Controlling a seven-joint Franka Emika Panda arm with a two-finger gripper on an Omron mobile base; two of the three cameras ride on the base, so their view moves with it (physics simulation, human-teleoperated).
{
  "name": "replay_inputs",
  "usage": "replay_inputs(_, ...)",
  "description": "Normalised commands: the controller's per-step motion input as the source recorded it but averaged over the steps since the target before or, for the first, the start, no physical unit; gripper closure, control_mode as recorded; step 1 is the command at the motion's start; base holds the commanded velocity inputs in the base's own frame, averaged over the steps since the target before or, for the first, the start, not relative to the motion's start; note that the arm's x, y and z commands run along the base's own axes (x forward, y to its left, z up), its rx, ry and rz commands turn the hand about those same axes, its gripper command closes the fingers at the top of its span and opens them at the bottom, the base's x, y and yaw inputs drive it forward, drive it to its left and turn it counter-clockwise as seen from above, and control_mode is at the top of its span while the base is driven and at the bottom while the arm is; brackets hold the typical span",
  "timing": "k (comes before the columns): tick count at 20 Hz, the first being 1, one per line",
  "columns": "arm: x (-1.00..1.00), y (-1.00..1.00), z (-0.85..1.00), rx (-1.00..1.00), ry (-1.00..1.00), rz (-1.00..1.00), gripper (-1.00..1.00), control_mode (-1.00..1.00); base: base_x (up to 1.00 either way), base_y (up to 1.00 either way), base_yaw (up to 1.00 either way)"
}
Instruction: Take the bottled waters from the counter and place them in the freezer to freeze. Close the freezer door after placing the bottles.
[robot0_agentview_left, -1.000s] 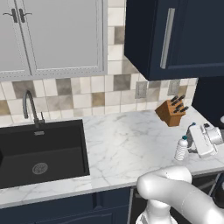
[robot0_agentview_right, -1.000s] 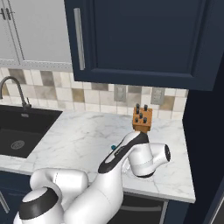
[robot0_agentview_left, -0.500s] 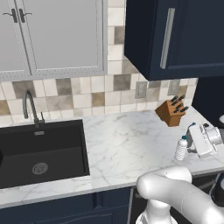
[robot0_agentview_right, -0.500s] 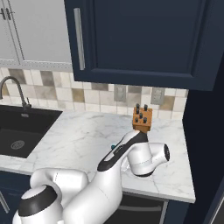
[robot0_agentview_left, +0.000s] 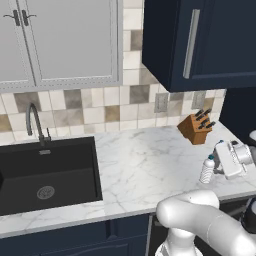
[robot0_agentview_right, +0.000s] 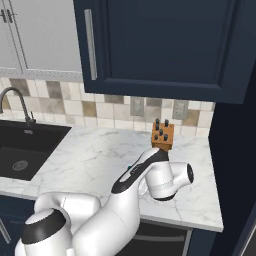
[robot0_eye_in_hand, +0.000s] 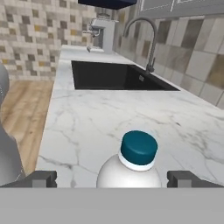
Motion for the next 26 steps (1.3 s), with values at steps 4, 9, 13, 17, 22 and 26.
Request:
replay_inputs(4, 0.11, 0.00, -0.01, 0.00, 0.08, 0.00, -1.00, -1.00, 0.00, 0.00, 0.00)
replay_inputs(9, 0.10, 0.00, 0.00, 0.00, 0.09, 0.00, -1.00, -1.00, 0.00, 0.00, 0.00)
replay_inputs(13, 0.03, 0.00, -0.09, 0.00, 0.10, 0.00, -1.00, -1.00, 0.00, 0.00, 0.00)
replay_inputs(17, 0.00, 0.00, -0.19, 0.00, 0.10, 0.00, -1.00, -1.00, 0.00, 0.00, 0.00)
replay_inputs(22, 0.00, 0.00, -0.12, 0.00, 0.01, 0.00, -1.00, -1.00, 0.00, 0.00, 0.00)
replay_inputs(26, 0.00, 0.00, 0.00, 0.00, 0.00, 0.00, -1.00, -1.00, 0.00, 0.00, 0.00)
